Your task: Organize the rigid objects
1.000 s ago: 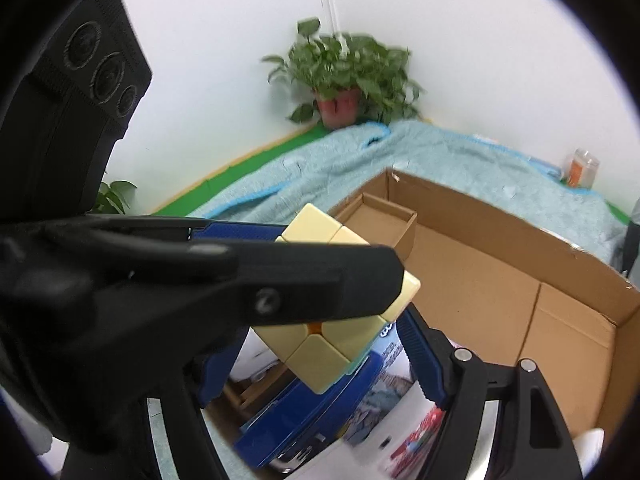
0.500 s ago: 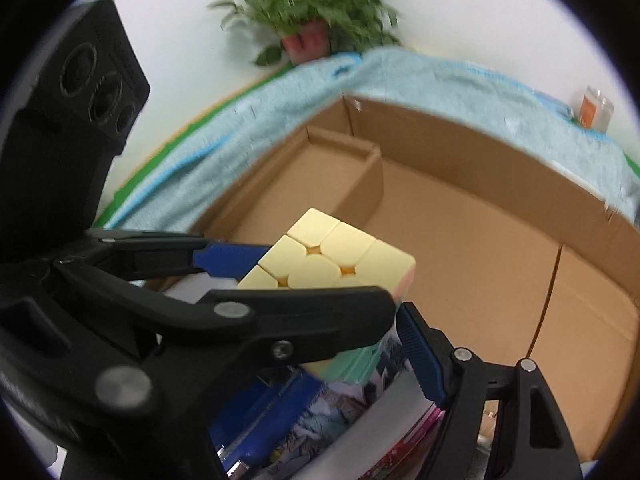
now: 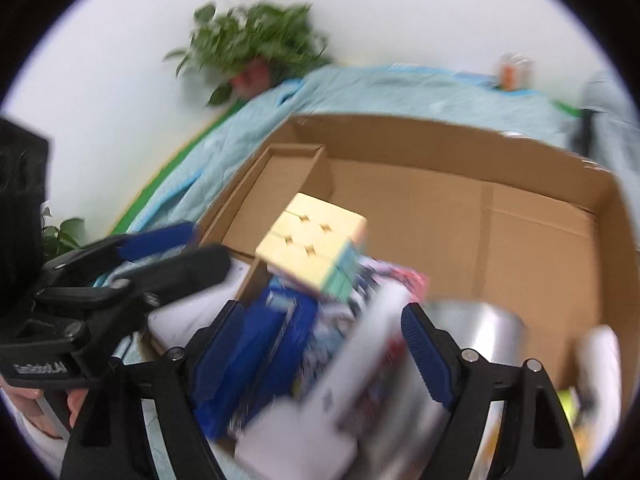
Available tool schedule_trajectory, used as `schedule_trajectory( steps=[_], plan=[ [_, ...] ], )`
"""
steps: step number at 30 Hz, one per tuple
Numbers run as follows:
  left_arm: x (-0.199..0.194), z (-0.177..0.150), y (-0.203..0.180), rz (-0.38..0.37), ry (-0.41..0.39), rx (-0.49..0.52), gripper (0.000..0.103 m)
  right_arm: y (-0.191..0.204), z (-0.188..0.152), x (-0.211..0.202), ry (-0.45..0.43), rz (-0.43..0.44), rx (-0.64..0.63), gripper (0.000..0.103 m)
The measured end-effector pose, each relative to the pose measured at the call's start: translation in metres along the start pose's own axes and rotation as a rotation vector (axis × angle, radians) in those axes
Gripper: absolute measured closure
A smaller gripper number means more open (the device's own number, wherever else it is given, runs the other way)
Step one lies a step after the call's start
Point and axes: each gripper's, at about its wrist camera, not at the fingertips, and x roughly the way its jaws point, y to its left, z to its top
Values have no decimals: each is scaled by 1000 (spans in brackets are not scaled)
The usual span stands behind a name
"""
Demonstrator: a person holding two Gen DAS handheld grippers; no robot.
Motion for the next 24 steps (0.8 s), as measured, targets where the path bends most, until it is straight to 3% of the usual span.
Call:
schedule_trajectory(
  steps=[3,6,10,12,18,24],
  plan=[
    [-40,-25,-26,117,-136,62,0,8,-33,-44,-119,-72,-12,21],
    [-61,-61,-54,207,-177,51,0,8,-79,-76,-222,-142,17,19],
    [-75,-99,-84,225,-166,30,0,3,-134,-88,-256,-293,59,19],
    [-84,-116,-95,221,-166,3,0,2,-154,-87,-230,-340,40,19],
    [-106,-145,-122,235,-165,10,1,0,-182,-111,-245,-344,45,19],
    [-129,-154,-130,231,-180,12,0,6,-191,-127,-277,-359,51,19]
  ],
)
